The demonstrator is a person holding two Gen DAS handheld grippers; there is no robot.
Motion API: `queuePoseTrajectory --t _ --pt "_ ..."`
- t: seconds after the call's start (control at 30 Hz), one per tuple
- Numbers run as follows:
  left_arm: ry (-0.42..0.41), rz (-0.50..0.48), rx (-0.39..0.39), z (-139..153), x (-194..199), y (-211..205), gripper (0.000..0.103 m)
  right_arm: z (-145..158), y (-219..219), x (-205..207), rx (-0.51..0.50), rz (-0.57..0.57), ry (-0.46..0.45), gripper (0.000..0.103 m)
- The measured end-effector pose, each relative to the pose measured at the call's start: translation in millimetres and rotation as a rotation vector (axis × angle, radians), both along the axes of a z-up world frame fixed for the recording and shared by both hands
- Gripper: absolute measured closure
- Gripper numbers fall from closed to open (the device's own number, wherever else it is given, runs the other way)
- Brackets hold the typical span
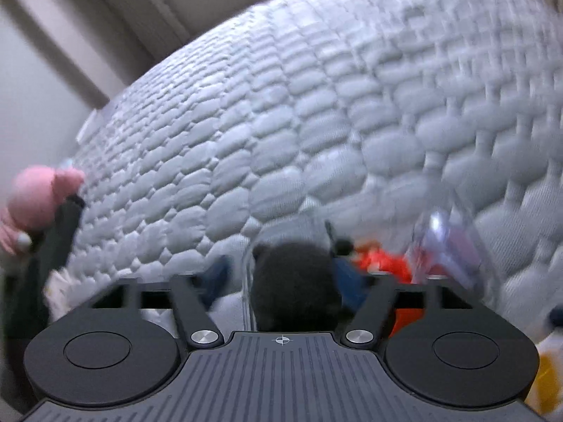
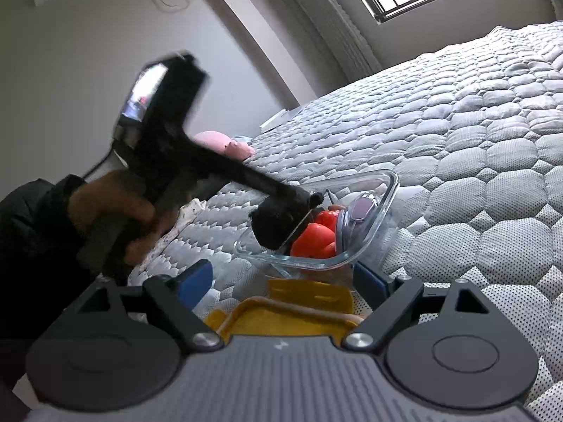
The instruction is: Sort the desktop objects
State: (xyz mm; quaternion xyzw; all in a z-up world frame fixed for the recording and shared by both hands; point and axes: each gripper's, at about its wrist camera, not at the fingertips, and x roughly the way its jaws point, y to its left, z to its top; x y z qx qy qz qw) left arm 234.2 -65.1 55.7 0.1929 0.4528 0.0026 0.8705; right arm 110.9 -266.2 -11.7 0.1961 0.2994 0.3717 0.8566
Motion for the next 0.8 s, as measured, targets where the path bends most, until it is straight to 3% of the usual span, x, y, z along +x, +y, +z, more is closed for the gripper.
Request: queuePoseTrajectory --t 0.17,0.27,0.33,0.53,0.6,0.8 --pt "0.133 0.126 -0.312 9 14 39 0.007 0 1 0 -0.002 0.001 0.002 0.015" --pt "0.260 0.234 -0.447 -11 24 62 0.044 0 2 0 -0.006 0.002 0.001 0.015" --pt "0.303 0.288 -0.490 -25 28 74 0.044 0 2 -1 -0.007 0.003 0.000 0.015" --pt "0.289 0.321 -0.525 -30 34 89 0.039 -1 3 0 -0.011 0.004 0.000 0.015" --pt "0.265 0.300 -0.537 -25 36 90 0.029 -1 3 0 -0.012 0.002 0.001 0.015" --pt "0.250 0.257 -0.451 -28 42 74 0.027 -2 4 2 -0.014 -0.001 0.007 0.015"
